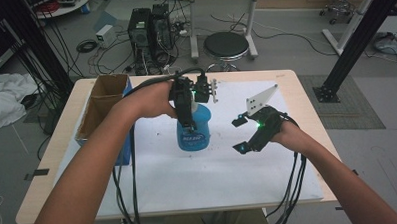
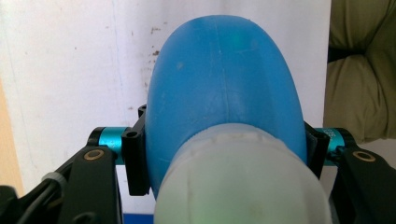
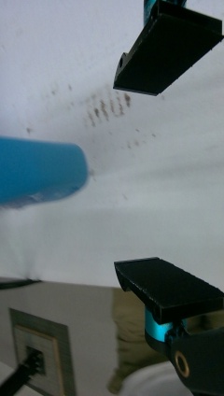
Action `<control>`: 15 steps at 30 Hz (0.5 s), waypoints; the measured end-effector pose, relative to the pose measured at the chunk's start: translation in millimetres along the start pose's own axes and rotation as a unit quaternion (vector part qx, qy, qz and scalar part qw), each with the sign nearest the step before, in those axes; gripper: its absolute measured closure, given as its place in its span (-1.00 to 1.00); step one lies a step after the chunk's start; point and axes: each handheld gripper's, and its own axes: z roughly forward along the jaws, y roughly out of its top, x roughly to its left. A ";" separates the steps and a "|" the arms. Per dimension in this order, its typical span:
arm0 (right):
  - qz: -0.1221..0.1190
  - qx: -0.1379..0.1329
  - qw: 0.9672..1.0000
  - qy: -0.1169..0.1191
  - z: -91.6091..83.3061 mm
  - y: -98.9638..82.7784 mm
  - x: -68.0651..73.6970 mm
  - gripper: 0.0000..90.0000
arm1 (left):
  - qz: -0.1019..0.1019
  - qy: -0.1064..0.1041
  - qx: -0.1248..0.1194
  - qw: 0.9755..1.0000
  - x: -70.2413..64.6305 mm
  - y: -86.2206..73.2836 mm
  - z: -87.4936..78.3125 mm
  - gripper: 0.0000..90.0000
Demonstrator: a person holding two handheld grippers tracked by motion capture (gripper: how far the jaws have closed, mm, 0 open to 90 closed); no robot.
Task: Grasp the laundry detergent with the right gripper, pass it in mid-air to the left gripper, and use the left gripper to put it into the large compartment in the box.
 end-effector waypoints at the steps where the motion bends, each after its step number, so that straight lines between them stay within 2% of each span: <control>1: 0.008 0.015 1.000 -0.008 -0.7 0.4 -0.5 -0.77 | -0.001 0.001 0.002 1.000 0.5 -0.5 -0.6 -0.16; 3: 0.029 0.040 0.998 -0.030 -2.7 -0.3 -2.1 -0.77 | -0.005 0.004 0.004 1.000 1.3 -1.5 -1.3 -0.16; 5: 0.053 0.060 0.996 -0.049 -4.0 -2.3 -3.5 -0.98 | -0.010 0.004 0.005 1.000 2.3 -2.9 -1.9 -0.16; 6: 0.060 0.067 0.994 -0.054 -5.4 -3.5 -4.1 -0.99 | -0.013 0.005 0.005 1.000 2.7 -4.0 -2.1 -0.16; 9: 0.054 0.075 0.994 -0.058 -11.5 -6.8 -3.7 -0.99 | -0.023 0.006 0.007 1.000 4.3 -7.4 -3.6 -0.16; 10: 0.056 0.076 0.994 -0.056 -13.9 -7.4 -3.4 -0.98 | -0.030 0.006 0.005 1.000 4.9 -8.5 -4.0 -0.16; 11: 0.057 0.081 0.994 -0.042 -16.2 -7.6 -3.3 -0.98 | -0.032 0.006 0.005 0.999 5.8 -9.5 -4.7 -0.16; 13: 0.041 0.095 0.994 -0.037 -20.8 -7.6 -0.5 -0.98 | -0.039 0.007 0.007 0.999 6.9 -11.4 -6.0 -0.16; 15: 0.034 0.113 0.992 -0.041 -24.5 -6.9 1.1 -0.98 | -0.044 0.008 0.011 0.999 7.7 -12.8 -7.7 -0.16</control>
